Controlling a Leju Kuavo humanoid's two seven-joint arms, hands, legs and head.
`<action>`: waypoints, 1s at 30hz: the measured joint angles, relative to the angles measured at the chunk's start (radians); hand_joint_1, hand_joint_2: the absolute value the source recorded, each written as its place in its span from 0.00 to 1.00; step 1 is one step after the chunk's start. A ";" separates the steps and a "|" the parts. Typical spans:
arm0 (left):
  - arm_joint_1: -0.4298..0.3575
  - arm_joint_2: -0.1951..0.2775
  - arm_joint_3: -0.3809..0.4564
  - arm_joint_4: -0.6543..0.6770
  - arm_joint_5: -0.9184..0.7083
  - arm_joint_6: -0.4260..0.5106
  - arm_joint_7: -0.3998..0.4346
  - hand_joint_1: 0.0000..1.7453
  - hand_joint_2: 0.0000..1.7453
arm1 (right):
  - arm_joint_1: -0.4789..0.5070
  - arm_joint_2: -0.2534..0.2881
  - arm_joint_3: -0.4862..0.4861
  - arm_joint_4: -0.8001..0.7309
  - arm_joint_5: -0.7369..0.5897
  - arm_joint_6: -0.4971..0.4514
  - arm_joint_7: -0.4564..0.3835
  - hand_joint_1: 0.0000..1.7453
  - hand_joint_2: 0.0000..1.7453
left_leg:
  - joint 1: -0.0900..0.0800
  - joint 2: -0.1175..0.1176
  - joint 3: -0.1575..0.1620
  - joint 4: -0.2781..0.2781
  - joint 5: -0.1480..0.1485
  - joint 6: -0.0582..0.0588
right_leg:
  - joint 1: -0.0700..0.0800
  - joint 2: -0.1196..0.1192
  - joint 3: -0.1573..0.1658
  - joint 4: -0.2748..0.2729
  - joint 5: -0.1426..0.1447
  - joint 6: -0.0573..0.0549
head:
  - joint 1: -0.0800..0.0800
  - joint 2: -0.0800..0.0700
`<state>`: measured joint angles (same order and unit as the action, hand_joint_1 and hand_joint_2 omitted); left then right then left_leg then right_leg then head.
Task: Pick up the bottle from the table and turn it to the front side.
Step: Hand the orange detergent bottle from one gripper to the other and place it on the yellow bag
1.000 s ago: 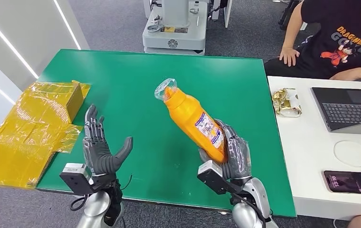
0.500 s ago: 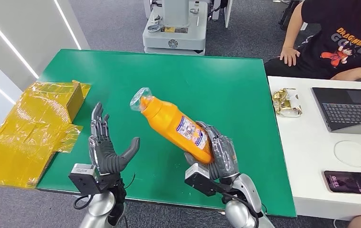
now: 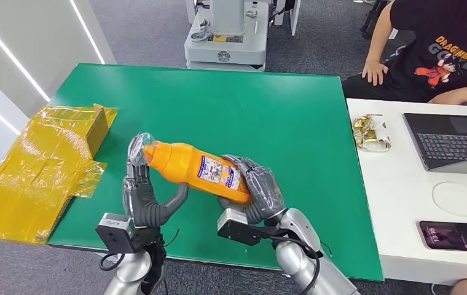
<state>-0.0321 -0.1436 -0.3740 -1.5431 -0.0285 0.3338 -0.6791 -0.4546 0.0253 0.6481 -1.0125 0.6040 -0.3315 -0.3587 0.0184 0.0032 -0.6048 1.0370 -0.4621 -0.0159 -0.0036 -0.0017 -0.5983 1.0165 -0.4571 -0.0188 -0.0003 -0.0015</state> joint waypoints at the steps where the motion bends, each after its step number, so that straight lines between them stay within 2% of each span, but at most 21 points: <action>1: 0.000 0.000 0.000 0.000 0.001 0.000 0.000 0.00 1.00 | -0.005 0.002 0.002 0.008 0.000 0.000 -0.002 1.00 1.00 | 0.000 0.000 0.000 0.000 0.000 0.000 | 0.000 0.000 0.000 0.000 0.000 0.000 | 0.000 0.000; 14: -0.008 0.010 0.001 0.000 0.012 -0.014 0.008 0.00 1.00 | -0.038 0.022 0.026 0.064 0.020 0.033 -0.014 1.00 1.00 | 0.000 0.000 0.000 0.000 0.000 0.000 | 0.000 0.000 0.000 0.000 0.000 0.000 | 0.000 0.000; 30: -0.021 0.031 0.001 0.019 0.054 -0.027 -0.012 0.00 1.00 | -0.052 0.035 0.051 0.114 0.026 0.053 -0.073 1.00 1.00 | 0.000 0.000 0.000 0.000 0.000 0.000 | 0.000 0.000 0.000 0.000 0.000 0.000 | 0.000 0.000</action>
<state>-0.0529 -0.1131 -0.3735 -1.5236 0.0252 0.3068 -0.6911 -0.5066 0.0602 0.6996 -0.8982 0.6302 -0.2782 -0.4313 0.0184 0.0034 -0.6046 1.0370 -0.4621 -0.0159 -0.0036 -0.0015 -0.5985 1.0164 -0.4571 -0.0188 -0.0002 -0.0015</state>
